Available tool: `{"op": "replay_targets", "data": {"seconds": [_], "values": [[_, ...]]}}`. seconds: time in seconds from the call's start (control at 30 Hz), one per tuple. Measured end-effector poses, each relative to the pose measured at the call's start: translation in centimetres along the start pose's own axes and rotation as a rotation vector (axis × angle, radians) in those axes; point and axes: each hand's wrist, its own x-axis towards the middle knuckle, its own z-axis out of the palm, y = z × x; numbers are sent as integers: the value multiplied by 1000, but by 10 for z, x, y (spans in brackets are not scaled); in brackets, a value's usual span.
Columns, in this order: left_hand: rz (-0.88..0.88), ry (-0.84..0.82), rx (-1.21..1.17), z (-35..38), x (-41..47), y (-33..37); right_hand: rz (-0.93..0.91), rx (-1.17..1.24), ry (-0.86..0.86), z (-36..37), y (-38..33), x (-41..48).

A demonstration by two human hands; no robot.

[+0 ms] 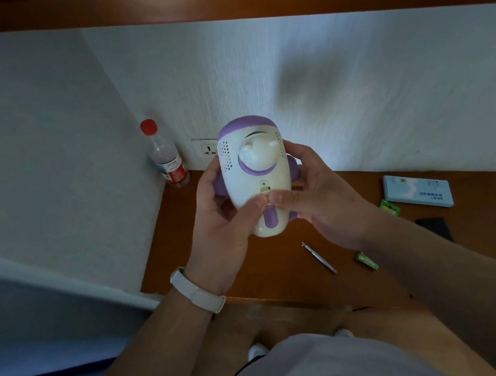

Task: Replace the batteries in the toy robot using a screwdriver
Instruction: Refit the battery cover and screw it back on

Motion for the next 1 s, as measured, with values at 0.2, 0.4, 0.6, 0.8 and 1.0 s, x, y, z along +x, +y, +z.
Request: {"op": "replay_targets", "data": {"seconds": [0.2,0.4,0.6,0.8,1.0], "values": [[-45,-53,-20,-3,2,-6,-42,-129,-12,-3,8,-5],[-84,-97,-46,1,3,-13,-28,-204,-18,-8,20,-11],[-110,-33,-60,8,0,-20,-32,-261,14,-12,31,-14],[-77,40,24,8,-6,-29,-38,-410,66,-24,49,-24],[-101,133,147,-4,-18,-36,174,-1098,93,-65,134,-39]]}}
